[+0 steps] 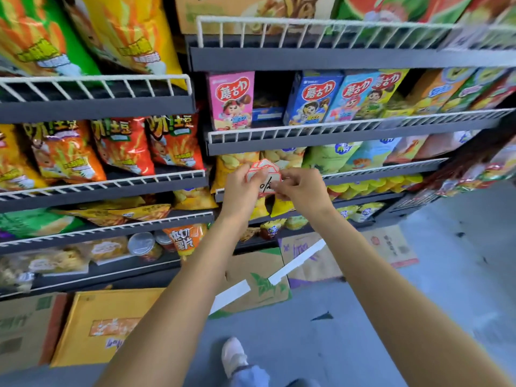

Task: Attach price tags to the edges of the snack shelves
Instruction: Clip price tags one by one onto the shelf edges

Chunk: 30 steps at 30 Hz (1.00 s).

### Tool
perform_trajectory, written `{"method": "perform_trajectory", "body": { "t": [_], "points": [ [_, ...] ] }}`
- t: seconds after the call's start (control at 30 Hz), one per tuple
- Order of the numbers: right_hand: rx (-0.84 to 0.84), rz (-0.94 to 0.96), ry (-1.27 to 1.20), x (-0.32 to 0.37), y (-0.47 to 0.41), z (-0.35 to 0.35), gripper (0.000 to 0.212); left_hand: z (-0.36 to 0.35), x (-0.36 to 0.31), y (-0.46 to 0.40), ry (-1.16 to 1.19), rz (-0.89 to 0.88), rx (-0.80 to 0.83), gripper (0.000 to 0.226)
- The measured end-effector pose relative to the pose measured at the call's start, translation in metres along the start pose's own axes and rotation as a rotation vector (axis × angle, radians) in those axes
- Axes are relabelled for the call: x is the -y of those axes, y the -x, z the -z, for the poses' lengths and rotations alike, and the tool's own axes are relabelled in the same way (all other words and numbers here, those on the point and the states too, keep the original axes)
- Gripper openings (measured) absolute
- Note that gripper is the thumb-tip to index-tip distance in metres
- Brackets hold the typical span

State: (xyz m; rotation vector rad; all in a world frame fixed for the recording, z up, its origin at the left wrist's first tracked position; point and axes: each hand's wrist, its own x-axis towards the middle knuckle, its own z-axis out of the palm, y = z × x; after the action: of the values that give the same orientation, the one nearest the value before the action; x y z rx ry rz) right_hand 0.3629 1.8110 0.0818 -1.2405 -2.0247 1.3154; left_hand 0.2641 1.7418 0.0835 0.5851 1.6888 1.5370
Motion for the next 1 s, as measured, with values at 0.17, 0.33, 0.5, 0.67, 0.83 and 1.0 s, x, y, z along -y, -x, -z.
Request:
{"method": "perform_trajectory", "body": {
  "t": [0.17,0.33,0.5,0.67,0.83,1.0],
  "points": [
    [0.003,0.034,0.012,-0.009,-0.029,0.058,0.008,-0.059,-0.019,-0.019,-0.039,-0.016,-0.003,0.023],
    [0.051,0.086,0.012,-0.026,-0.053,0.112,0.01,-0.119,-0.031,-0.028,-0.102,-0.059,-0.064,0.011],
    [0.089,0.101,0.067,-0.059,-0.072,0.179,0.012,-0.192,-0.029,-0.031,-0.158,-0.069,-0.13,0.022],
    [0.053,0.108,0.117,-0.091,-0.094,0.247,0.024,-0.261,-0.025,-0.041,-0.182,-0.096,-0.209,0.022],
    [-0.076,0.076,0.1,-0.118,-0.123,0.295,0.018,-0.308,-0.013,-0.07,-0.31,-0.101,-0.222,0.028],
    [-0.187,0.05,0.114,-0.131,-0.156,0.319,0.02,-0.344,-0.006,-0.102,-0.527,-0.034,-0.022,0.049]
  ]
}}
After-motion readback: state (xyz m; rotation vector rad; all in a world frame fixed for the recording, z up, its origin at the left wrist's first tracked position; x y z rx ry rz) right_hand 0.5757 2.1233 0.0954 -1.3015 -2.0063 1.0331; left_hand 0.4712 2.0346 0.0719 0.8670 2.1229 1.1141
